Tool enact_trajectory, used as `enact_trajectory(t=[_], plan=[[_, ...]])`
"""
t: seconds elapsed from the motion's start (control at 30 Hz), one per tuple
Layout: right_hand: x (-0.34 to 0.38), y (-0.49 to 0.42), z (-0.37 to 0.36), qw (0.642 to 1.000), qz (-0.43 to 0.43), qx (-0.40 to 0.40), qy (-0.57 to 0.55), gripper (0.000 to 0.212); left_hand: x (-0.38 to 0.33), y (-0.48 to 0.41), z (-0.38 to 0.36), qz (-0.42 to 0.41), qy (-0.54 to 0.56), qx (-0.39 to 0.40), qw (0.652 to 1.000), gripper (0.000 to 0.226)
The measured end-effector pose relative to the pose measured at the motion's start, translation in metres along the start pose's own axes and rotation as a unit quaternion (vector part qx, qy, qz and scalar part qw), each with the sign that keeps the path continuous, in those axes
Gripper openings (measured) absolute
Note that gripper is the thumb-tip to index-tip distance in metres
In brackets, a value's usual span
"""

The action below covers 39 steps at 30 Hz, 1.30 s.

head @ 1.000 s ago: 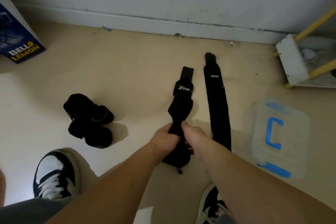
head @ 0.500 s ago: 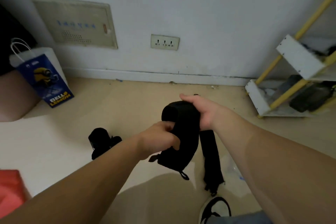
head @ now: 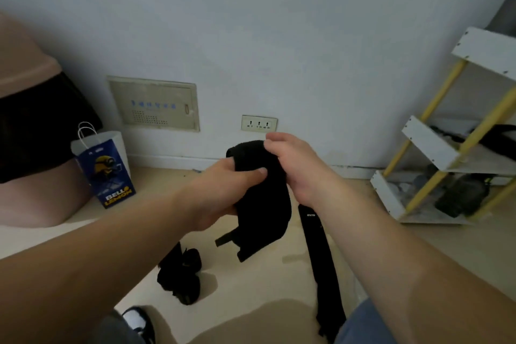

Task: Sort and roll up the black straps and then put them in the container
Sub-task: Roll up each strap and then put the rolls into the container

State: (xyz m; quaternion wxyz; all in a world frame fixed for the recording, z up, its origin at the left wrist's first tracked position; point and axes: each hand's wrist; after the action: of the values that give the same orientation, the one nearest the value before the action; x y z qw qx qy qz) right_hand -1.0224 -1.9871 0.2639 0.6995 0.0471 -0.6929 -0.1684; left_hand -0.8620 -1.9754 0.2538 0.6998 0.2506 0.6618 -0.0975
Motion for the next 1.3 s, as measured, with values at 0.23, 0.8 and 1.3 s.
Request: enact_trajectory(t=[0.23,0.8,1.3], plan=[[-0.023,0.004,-0.014,0.99,-0.011,0.069,0.12,0.033,0.01,-0.017,0.003,0.019,0.099,-0.166,0.981,0.017],[-0.031,-0.053,-0.005,0.972,-0.011,0.177,0.152,0.027,-0.003,-0.078,0.036,0.049,0.255,-0.274,0.926,0.034],[-0.021,-0.074,0.003,0.999,-0.042,-0.025,-0.023,0.012,0.025,-0.058,0.018,0.079,-0.032,0.036,0.996,0.022]])
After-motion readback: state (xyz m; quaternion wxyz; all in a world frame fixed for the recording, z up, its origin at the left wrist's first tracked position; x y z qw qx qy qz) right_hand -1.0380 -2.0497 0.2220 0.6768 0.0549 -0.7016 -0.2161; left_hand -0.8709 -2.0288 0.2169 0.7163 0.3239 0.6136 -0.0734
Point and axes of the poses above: each hand's wrist, its own y-axis away from the middle knuckle, its own z-axis out of the back of the hand, x = y × z, and after that the axes turned 3 degrees about -z, right-handed
